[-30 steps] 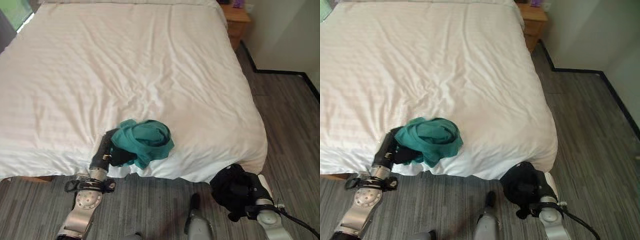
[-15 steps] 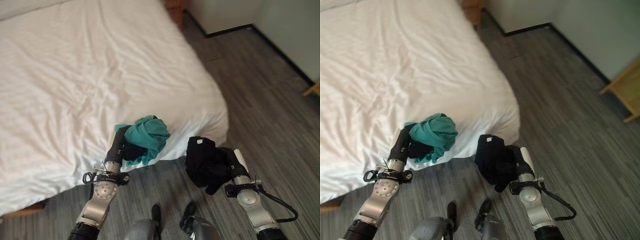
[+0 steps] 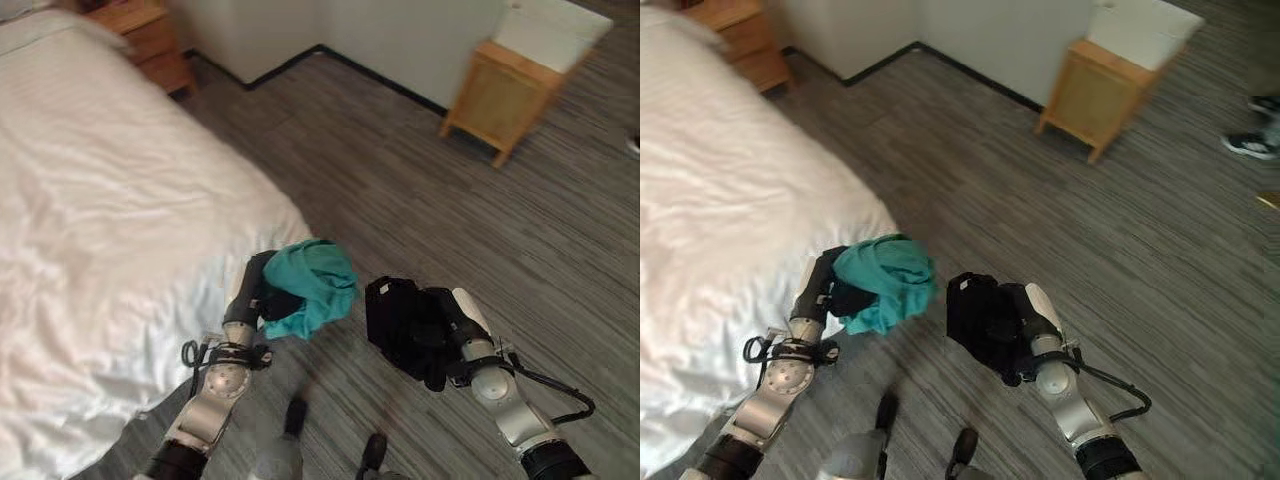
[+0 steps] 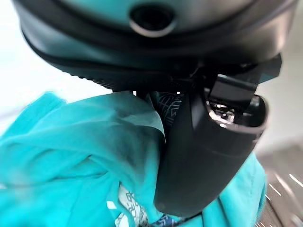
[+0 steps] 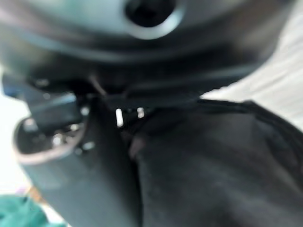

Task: Pick up bed clothes into laundry basket.

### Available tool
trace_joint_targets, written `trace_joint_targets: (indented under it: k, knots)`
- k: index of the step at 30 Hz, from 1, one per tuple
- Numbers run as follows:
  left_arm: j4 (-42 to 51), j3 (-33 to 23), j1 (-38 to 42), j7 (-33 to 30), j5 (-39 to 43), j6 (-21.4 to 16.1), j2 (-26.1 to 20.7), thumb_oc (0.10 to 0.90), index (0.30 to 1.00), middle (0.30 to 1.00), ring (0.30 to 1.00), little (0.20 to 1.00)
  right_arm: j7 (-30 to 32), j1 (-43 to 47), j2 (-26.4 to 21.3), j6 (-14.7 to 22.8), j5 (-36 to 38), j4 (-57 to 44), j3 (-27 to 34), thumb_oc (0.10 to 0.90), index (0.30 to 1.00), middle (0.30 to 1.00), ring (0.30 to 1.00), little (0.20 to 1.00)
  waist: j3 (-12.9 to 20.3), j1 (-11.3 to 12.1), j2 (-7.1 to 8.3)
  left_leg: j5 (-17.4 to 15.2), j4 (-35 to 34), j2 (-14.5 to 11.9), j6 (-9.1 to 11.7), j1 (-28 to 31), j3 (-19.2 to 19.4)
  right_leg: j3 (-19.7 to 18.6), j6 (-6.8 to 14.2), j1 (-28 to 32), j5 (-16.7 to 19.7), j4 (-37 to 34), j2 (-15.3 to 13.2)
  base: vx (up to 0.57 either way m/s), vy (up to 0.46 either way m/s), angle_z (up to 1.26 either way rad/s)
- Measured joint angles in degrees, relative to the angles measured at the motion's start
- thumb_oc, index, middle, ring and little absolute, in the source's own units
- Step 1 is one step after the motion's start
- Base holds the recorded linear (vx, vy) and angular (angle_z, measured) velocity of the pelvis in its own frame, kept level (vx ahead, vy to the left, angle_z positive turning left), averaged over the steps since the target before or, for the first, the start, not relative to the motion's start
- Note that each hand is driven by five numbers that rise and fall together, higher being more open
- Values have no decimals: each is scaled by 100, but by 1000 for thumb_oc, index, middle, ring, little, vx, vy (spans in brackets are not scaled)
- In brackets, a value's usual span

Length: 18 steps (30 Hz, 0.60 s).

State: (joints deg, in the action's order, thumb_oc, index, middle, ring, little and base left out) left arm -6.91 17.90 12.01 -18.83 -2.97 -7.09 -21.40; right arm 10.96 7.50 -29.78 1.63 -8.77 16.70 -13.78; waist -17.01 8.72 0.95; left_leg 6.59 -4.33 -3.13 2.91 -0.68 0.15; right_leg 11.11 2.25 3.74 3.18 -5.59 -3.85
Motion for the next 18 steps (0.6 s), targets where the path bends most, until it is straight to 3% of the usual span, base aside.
trace_joint_targets:
  k: [2,5,7,8,11,13,15,16,17,18]
  knots:
    - [-163,-2,463,-91,21,-1,3,400,300,300,300,300,147,42,1,38,175,-4,144,400,300,300,300,300,-16,-146,-31,-2,84,21,11,-3,84,-43,30,-5,-10,-1,-34,68,12,-16]
    - [-426,-25,806,-244,171,-2,60,400,300,300,300,300,247,163,-7,39,347,-2,176,400,300,300,300,300,-106,-187,-130,-36,533,104,53,-33,93,-70,12,174,-3,-1,-135,132,40,-8]
    - [-455,-84,857,-319,302,0,83,400,300,300,300,300,268,421,-30,41,421,-16,122,400,300,300,300,300,-213,-191,-148,-247,1459,212,186,-511,96,-244,-100,254,-91,9,-262,223,100,-12]
    - [-446,-89,829,-342,303,-6,108,400,300,300,300,300,288,525,-65,41,445,-32,64,400,300,300,300,300,-237,-140,-138,-313,1431,275,148,-665,89,-343,-85,230,-149,32,-274,348,159,-20]
    - [-430,-44,820,-324,297,-2,140,400,300,300,300,300,297,738,-66,54,437,-120,51,400,300,300,300,300,-165,-57,-371,-171,526,123,177,-1021,95,-531,-146,109,-254,33,-140,457,174,-29]
    - [-457,-13,812,-315,292,-1,210,400,300,300,300,300,297,794,-80,48,422,-117,-20,400,300,300,300,300,-207,22,-369,-24,-109,-55,203,-1215,203,-725,-167,134,-316,36,-48,497,229,-38]
    - [-460,-18,726,-308,292,13,211,400,300,300,300,300,289,824,-68,36,304,-130,-170,400,300,300,300,300,-225,178,-331,19,-109,-237,231,-1394,374,-940,-73,178,-416,33,-14,401,223,-79]
    - [-443,-28,596,-310,293,19,210,400,300,300,300,300,242,818,-104,37,253,-172,-294,400,300,300,300,300,-175,286,-415,-50,-95,-403,190,-1354,372,-1140,26,228,-496,33,22,500,244,-104]
    - [-447,-36,514,-284,287,84,192,400,300,300,300,300,233,788,-54,40,152,-183,-346,400,300,300,300,300,-164,299,-369,373,-66,-341,51,-1251,397,-1241,73,331,-668,41,-103,580,250,-92]
    - [-441,-50,479,-274,285,183,185,400,300,300,300,300,232,745,-31,20,73,-184,-473,400,300,300,300,300,-140,300,-158,420,0,-138,-18,-1215,599,-1182,139,357,-799,70,-396,439,154,-54]
